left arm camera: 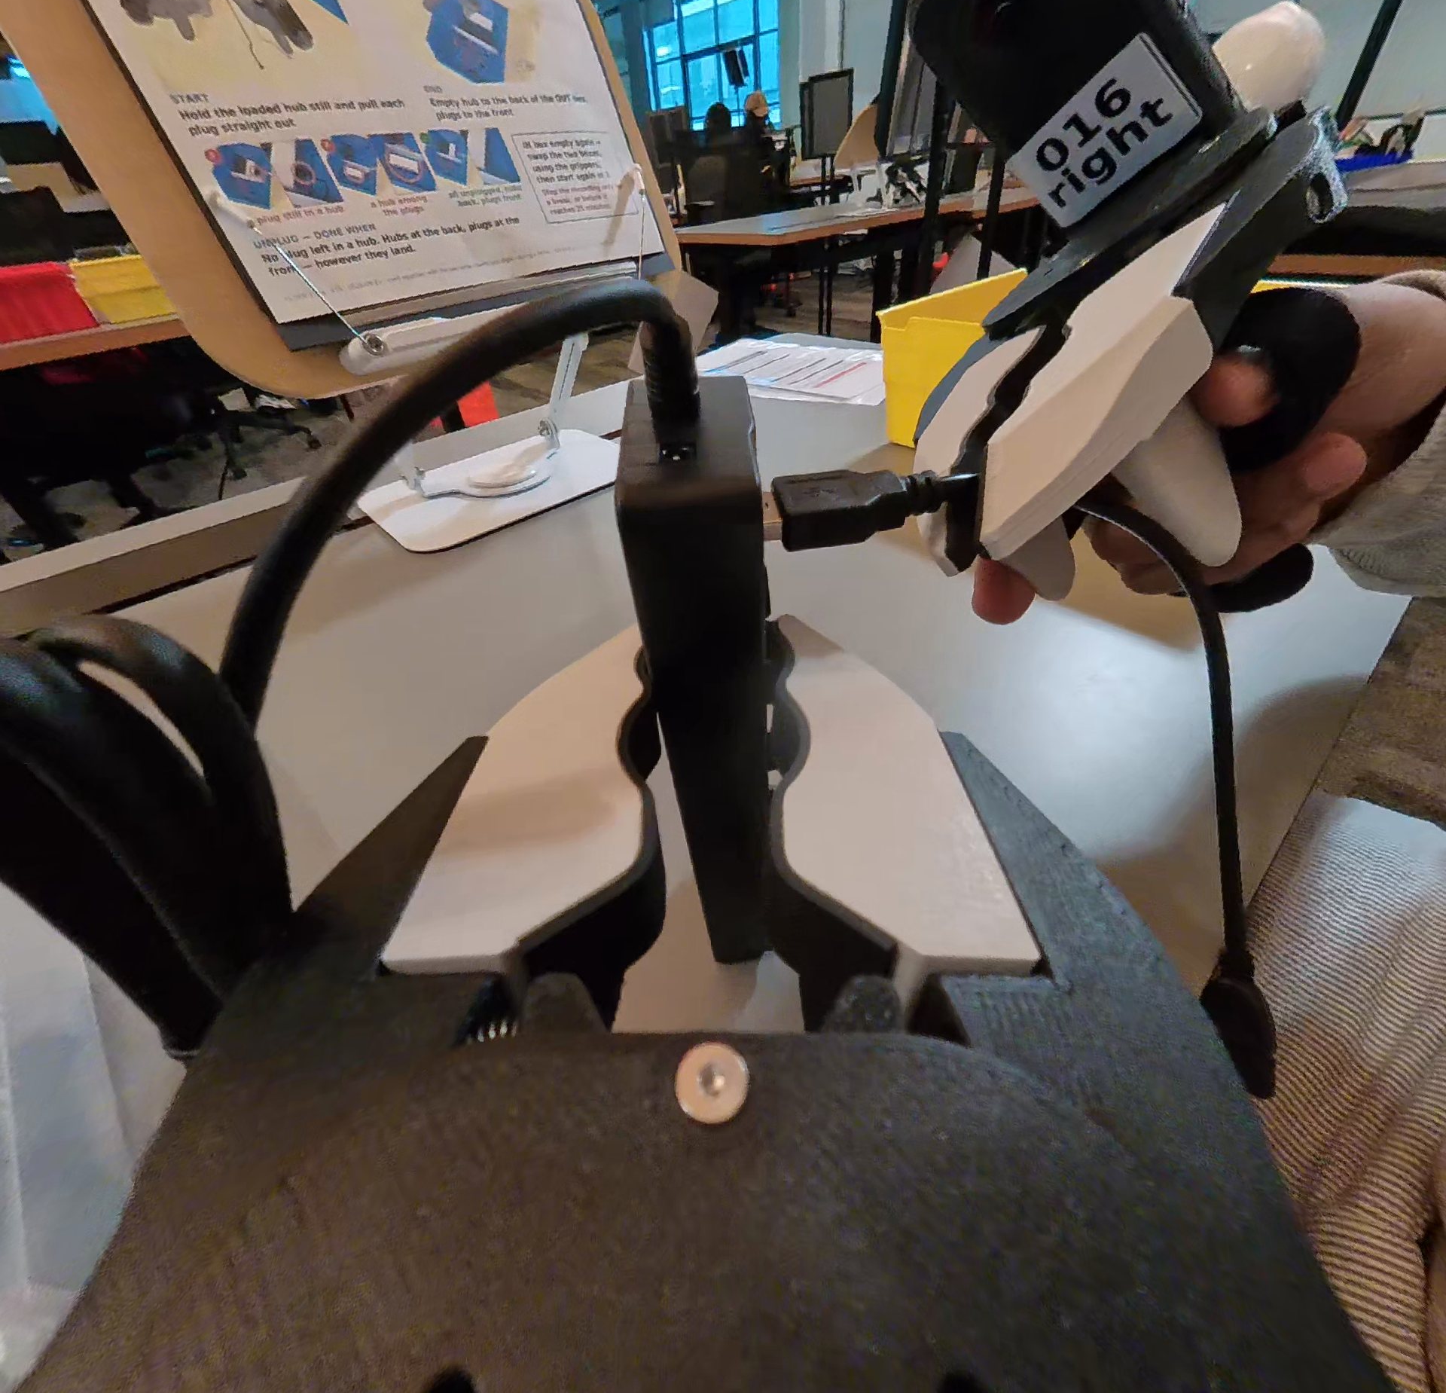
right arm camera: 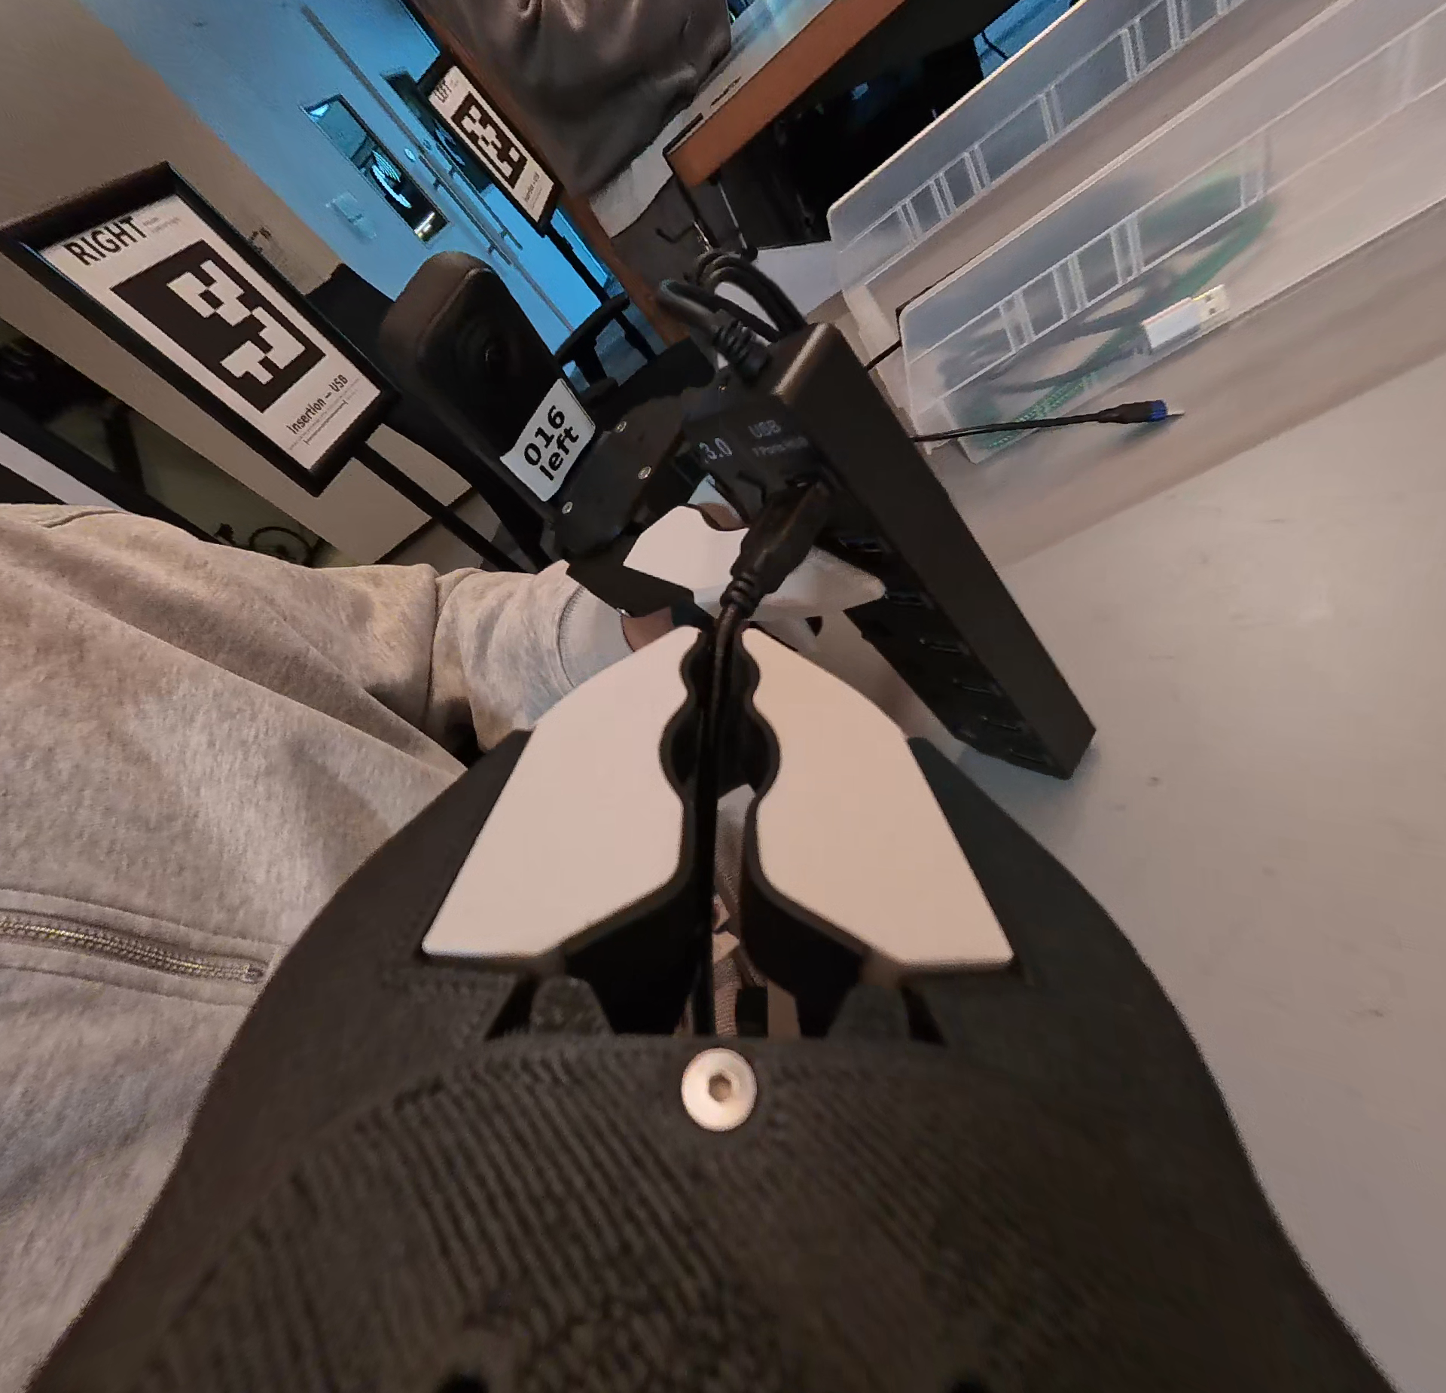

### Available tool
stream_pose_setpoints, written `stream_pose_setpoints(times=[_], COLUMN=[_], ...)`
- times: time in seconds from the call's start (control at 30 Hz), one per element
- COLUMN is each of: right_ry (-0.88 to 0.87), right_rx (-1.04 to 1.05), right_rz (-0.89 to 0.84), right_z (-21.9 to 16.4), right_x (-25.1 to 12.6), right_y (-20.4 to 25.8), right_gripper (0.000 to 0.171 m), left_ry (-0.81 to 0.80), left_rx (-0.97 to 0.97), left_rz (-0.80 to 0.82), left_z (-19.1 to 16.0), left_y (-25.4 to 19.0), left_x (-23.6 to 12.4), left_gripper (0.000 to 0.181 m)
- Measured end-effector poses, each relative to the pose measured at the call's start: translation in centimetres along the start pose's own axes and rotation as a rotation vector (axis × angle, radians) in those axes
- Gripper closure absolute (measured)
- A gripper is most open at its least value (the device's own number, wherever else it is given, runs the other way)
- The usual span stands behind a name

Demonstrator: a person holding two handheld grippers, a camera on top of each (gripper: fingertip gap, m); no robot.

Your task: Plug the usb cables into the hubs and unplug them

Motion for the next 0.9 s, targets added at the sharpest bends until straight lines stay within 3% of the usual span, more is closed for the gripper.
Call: stream_pose_setpoints(times=[0.37, 0.9], right_ry=[-0.01, -0.051], right_rx=[0.039, 0.083], right_rz=[0.02, 0.075], right_z=[-0.2, 0.4], right_x=[0.4, 0.2], right_y=[0.4, 1.2], right_gripper=[0.168, 0.168], left_ry=[-0.03, -0.055], left_rx=[0.203, 0.201], left_rz=[0.111, 0.082], left_z=[1.2, 1.7], left_y=[-0.5, -1.0], left_x=[-0.6, -0.9], left_gripper=[0.156, 0.154])
Point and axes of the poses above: each gripper's, where its closed fingertips meet, x out along the fingers, z out of its top, y = z × x across the jaws, the point moved 6 cm from there along -x, back along the fingers, and after that the axes turned 11 degrees about z, right-handed, at the moved point
